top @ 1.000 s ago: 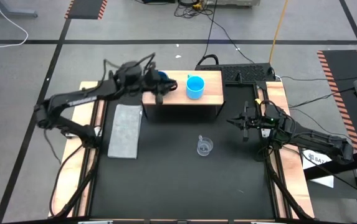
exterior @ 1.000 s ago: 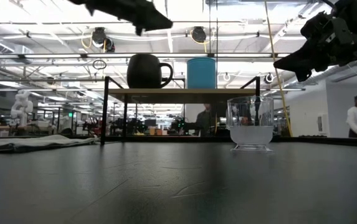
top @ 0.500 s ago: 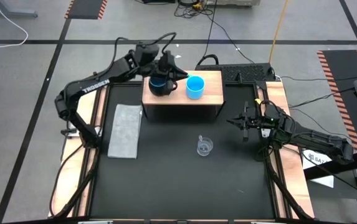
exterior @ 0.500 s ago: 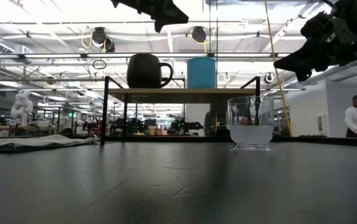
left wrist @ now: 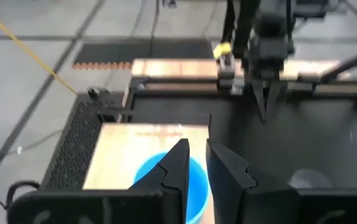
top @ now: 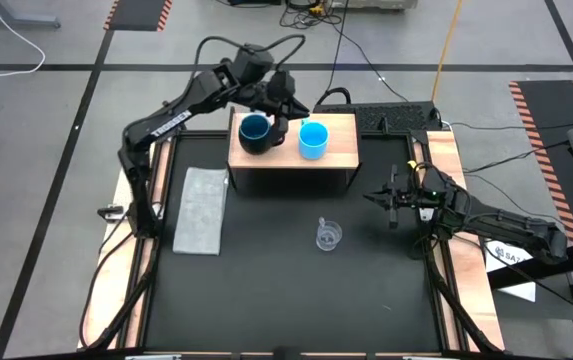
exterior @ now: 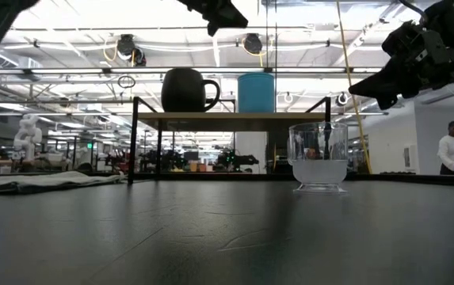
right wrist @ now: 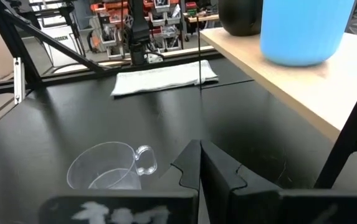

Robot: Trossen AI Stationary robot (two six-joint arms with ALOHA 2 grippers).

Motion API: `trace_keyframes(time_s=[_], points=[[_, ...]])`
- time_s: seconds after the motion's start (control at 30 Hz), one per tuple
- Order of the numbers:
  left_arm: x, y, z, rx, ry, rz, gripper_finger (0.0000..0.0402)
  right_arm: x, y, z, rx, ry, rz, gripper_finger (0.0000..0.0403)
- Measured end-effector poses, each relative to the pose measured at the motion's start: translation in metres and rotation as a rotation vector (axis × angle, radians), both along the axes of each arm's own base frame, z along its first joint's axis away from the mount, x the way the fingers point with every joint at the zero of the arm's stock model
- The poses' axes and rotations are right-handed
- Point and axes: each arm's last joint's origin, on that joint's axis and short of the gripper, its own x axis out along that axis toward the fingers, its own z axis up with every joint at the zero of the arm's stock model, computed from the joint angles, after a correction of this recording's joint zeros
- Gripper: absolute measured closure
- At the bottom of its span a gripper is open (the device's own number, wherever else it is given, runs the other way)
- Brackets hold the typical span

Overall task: Stack small to large cups/mugs on shelf
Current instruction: Put the blue cup on the shelf

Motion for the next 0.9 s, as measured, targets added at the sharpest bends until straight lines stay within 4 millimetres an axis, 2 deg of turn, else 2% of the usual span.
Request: trace_keyframes(time_s=[0.33,0.47,0.67,0.77,0.9], points=[[0.018,0.007,-0.021,0.111,0.154,-0.093,0.0346,0.001,0.000,0.003,-0.042,-0.029,0.003,0.0403],[0.021,-0.005,-0.022,0.196,0.172,-0.180,0.0346,0.000,0.000,0.003,-0.041,-0.023,0.003,0.0403],[0.027,-0.017,-0.022,0.247,0.188,-0.201,0.0343,0.000,0.000,0.003,-0.042,-0.023,0.003,0.0403],[0.030,-0.016,-0.025,0.257,0.201,-0.183,0.0323,0.000,0.000,0.003,-0.042,-0.023,0.002,0.0403],[0.031,-0.012,-0.030,0.223,0.203,-0.191,0.0272,0.001,0.000,0.003,-0.039,-0.022,0.002,0.0403]])
